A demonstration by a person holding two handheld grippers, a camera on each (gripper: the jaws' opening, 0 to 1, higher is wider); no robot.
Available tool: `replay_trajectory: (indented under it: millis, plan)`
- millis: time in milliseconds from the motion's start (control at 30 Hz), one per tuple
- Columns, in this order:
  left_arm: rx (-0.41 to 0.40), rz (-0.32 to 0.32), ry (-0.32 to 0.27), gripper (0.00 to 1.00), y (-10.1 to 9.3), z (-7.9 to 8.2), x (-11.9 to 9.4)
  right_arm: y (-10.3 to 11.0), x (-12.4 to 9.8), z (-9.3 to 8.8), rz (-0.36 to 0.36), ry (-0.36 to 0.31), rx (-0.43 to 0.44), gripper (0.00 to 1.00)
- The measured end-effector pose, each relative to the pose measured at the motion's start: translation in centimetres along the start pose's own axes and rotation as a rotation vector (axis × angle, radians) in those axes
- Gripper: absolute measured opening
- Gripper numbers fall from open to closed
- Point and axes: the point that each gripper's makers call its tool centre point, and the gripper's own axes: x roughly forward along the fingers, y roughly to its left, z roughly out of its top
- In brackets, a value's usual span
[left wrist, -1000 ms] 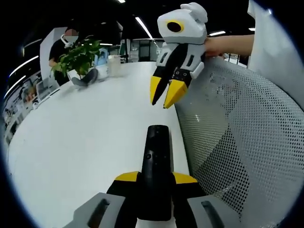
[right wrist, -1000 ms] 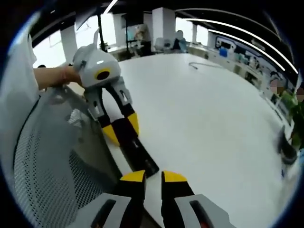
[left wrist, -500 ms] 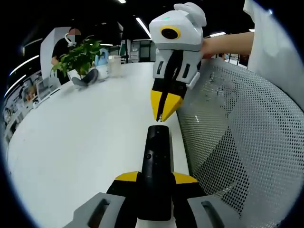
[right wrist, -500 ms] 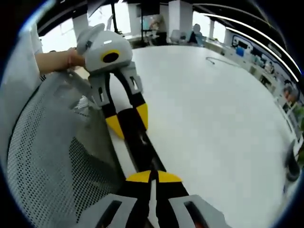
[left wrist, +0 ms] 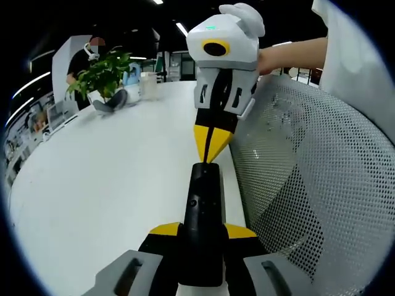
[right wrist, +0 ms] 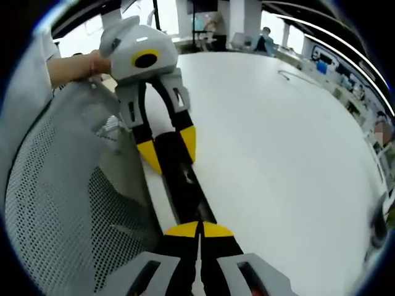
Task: Press the specified remote control buttons in sequence, fully releasing each button before pressing the next.
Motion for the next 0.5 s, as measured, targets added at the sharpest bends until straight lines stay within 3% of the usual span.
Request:
replay_trajectory:
  millis: [267,500]
  plan:
    - [-0.001,-0.001,0.001,0.25,0.03,-0.01,0.03,0.06,0.15,-0.03,0.013,0.061,-0.07,0.0]
    - [0.003,0.0,0.004,0.25,0.05,-0.03,0.03,0.02,0.33,-0.09,0.048,0.181,-0.118,0.0]
